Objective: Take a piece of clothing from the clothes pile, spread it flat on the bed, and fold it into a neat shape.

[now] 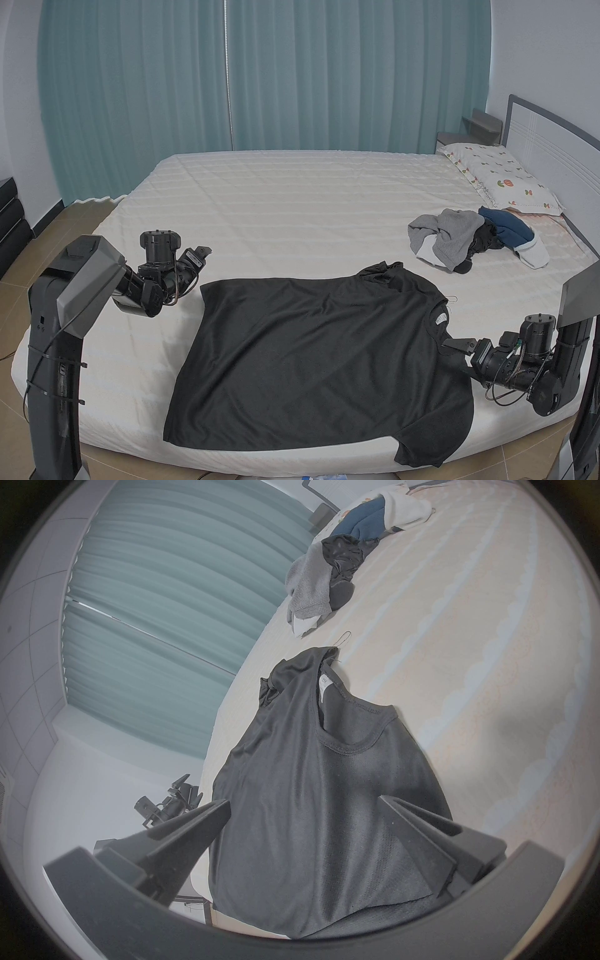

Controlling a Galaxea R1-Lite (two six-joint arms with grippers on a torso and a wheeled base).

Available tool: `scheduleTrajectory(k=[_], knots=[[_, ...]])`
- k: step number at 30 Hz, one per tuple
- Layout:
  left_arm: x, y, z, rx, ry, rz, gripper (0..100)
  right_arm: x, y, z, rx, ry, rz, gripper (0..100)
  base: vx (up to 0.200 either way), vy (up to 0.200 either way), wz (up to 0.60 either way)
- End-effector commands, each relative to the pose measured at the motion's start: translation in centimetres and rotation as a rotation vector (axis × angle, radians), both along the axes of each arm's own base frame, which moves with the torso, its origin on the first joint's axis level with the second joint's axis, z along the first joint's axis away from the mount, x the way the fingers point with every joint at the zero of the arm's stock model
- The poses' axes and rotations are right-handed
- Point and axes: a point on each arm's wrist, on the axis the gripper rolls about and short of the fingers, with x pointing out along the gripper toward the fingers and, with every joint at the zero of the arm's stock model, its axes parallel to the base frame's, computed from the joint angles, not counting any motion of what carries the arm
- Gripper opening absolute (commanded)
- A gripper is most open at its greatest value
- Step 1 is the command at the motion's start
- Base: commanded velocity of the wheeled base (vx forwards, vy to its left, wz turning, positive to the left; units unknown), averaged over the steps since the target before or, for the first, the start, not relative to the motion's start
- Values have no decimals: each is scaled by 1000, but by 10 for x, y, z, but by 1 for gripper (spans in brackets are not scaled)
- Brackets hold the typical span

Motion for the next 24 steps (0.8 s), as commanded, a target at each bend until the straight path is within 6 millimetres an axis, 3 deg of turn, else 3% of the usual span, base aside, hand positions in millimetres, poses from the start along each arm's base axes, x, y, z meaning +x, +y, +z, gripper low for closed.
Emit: scheduleTrajectory(k=[1, 22, 23, 24], knots=[[5, -1, -35, 20, 58, 3, 100, -1, 1, -7, -1, 20, 3, 100, 0, 0, 0], [-2, -19, -38, 62, 72, -56, 100, 3, 1, -8, 0, 16, 4, 100, 0, 0, 0], [-2, -19, -37, 62, 69, -56, 0, 3, 1, -8, 1, 15, 5, 100, 0, 0, 0], [-1, -19, -36, 61, 65, -56, 0, 3, 1, -8, 0, 15, 4, 100, 0, 0, 0]])
